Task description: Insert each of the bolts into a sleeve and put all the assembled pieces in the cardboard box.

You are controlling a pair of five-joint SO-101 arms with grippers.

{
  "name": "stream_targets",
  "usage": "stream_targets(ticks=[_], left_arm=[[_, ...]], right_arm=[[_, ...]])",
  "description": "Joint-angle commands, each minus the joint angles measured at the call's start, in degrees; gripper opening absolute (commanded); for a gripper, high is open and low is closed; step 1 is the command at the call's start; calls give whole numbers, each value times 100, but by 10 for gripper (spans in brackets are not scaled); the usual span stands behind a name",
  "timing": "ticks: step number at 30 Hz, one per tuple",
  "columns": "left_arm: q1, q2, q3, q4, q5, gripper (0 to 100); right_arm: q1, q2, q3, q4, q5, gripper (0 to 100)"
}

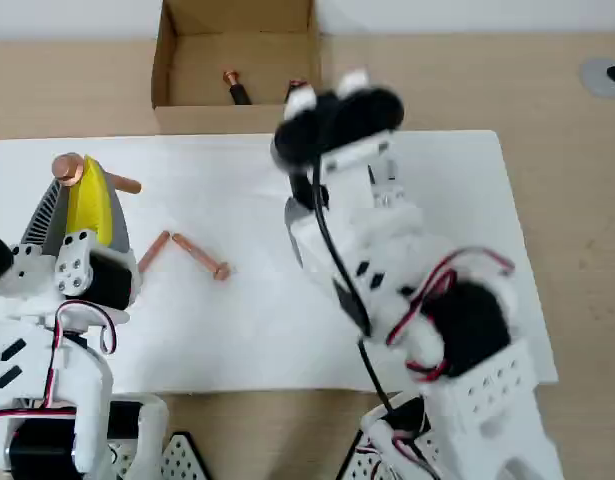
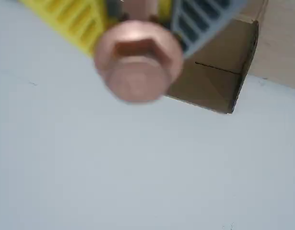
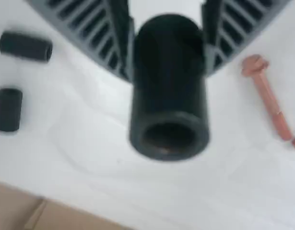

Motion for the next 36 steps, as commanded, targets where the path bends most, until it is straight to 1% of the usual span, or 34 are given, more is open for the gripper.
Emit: stream_targets(ticks=[1,5,8,10,16,18,20,22,31,36], left_arm=[[97,31,97,-167,-44,6],[97,31,211,-158,-246,6],[97,31,229,-167,-255,6],[123,31,237,-167,-246,6],[958,31,246,-141,-264,6],[1301,31,264,-79,-563,6],[1626,22,316,44,-1055,6],[1723,-4,325,158,-1231,6],[1741,-13,290,193,-1222,6],[1749,-13,299,193,-993,6]], right_arm=[[-75,-998,1710,-1591,123,10],[-110,-1455,3248,-3218,105,10],[-127,-1499,4119,-4325,105,10],[-303,-1499,4576,-5002,105,10],[-1235,-1490,5622,-6523,132,10],[-1437,-1490,5842,-6884,132,10],[-1525,-1499,5956,-7059,132,10],[-1578,-1499,6009,-7059,132,10],[-1578,-1499,6000,-7051,132,10],[-1578,-1499,5974,-7068,132,10]])
